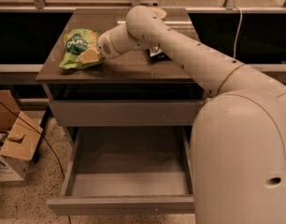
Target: Place green rice chip bag into middle drawer
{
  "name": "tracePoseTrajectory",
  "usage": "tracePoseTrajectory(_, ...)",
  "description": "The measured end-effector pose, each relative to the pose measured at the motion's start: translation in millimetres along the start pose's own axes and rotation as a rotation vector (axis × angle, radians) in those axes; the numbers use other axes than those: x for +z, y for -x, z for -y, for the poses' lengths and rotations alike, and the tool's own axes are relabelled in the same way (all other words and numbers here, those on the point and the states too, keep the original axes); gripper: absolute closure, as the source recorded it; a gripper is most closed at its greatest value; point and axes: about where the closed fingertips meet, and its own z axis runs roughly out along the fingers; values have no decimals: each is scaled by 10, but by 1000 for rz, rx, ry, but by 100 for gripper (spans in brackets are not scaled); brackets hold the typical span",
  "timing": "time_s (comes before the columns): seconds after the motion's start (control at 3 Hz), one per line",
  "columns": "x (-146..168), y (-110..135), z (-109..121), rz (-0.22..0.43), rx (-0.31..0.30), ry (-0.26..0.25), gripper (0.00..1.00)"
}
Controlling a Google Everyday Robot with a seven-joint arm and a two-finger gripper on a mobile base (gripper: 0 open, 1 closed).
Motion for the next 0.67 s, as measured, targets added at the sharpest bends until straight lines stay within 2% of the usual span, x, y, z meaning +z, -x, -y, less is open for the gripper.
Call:
tracePoseTrajectory(0.33,-148,9,-34,41,-8,70,100)
tracePoseTrajectory(0.67,-467,85,-176,121,-84,182,100)
